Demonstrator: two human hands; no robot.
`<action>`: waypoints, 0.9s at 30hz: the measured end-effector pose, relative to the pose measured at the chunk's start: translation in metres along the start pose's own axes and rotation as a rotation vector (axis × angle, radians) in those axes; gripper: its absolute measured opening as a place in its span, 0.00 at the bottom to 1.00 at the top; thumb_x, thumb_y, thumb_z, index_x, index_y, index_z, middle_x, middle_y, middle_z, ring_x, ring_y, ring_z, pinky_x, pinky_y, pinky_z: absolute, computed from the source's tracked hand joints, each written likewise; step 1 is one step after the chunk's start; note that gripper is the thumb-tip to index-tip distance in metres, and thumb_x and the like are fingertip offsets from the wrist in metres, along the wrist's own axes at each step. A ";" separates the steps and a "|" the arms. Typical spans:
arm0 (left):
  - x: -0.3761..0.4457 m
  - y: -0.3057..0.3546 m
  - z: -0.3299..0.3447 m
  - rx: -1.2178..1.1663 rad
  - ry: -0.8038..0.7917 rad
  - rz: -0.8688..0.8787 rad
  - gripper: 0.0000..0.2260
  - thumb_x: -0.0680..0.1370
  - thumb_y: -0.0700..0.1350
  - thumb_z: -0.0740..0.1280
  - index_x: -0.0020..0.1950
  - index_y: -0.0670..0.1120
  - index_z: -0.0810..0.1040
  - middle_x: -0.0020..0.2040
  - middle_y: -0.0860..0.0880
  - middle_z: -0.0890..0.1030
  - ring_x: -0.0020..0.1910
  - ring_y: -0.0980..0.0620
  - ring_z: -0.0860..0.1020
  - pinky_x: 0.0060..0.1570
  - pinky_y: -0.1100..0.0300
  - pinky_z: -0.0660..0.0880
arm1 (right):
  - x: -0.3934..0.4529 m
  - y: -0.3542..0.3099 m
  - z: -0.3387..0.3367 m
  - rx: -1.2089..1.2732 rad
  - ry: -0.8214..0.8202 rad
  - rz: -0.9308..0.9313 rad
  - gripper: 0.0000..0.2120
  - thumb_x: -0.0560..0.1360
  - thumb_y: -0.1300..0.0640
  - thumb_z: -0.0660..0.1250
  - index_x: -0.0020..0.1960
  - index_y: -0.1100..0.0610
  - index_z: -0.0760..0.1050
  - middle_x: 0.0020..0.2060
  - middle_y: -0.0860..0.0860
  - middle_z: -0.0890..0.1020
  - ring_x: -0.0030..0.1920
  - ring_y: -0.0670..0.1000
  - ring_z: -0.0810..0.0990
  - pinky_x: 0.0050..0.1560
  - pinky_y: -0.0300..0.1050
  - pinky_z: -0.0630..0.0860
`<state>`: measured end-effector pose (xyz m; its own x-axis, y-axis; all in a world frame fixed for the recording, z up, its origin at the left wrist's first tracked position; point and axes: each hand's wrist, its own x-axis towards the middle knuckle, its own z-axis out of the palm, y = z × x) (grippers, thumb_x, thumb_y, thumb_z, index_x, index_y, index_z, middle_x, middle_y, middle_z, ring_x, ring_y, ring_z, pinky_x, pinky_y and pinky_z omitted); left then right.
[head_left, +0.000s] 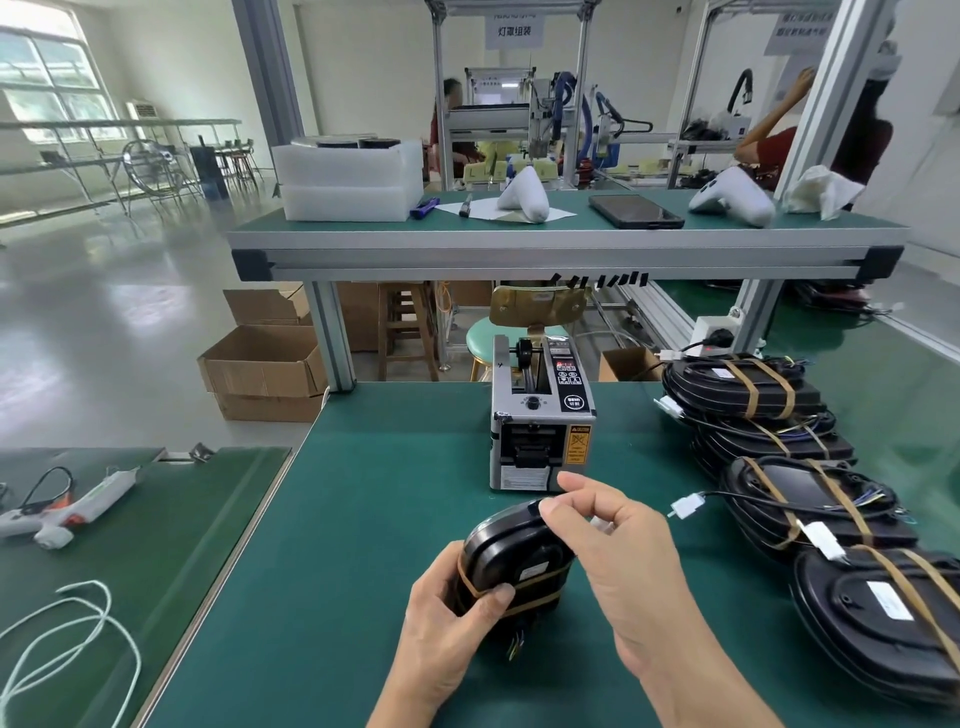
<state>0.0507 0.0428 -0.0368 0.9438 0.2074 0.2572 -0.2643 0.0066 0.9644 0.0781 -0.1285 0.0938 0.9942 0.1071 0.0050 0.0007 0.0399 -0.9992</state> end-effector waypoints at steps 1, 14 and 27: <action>0.000 -0.001 0.000 0.005 0.004 0.000 0.22 0.74 0.59 0.80 0.63 0.48 0.84 0.52 0.40 0.86 0.52 0.43 0.84 0.55 0.51 0.80 | 0.000 0.001 0.001 -0.022 0.004 -0.009 0.07 0.73 0.56 0.77 0.36 0.53 0.86 0.59 0.37 0.82 0.60 0.35 0.77 0.60 0.39 0.68; 0.002 -0.009 -0.003 0.031 0.019 -0.022 0.23 0.76 0.57 0.79 0.65 0.47 0.82 0.52 0.41 0.86 0.53 0.35 0.83 0.55 0.48 0.81 | -0.004 0.004 0.007 -0.307 0.162 -0.136 0.07 0.72 0.52 0.76 0.37 0.43 0.84 0.56 0.34 0.80 0.58 0.37 0.79 0.63 0.46 0.74; 0.001 -0.005 -0.002 0.033 0.026 -0.011 0.22 0.74 0.60 0.80 0.63 0.50 0.84 0.52 0.41 0.86 0.53 0.37 0.84 0.55 0.48 0.81 | -0.005 0.004 0.006 -0.391 0.172 -0.189 0.09 0.73 0.52 0.76 0.34 0.49 0.82 0.52 0.36 0.82 0.55 0.33 0.77 0.50 0.23 0.66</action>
<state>0.0524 0.0445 -0.0418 0.9411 0.2325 0.2455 -0.2470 -0.0232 0.9687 0.0728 -0.1230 0.0897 0.9762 -0.0332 0.2145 0.1909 -0.3382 -0.9215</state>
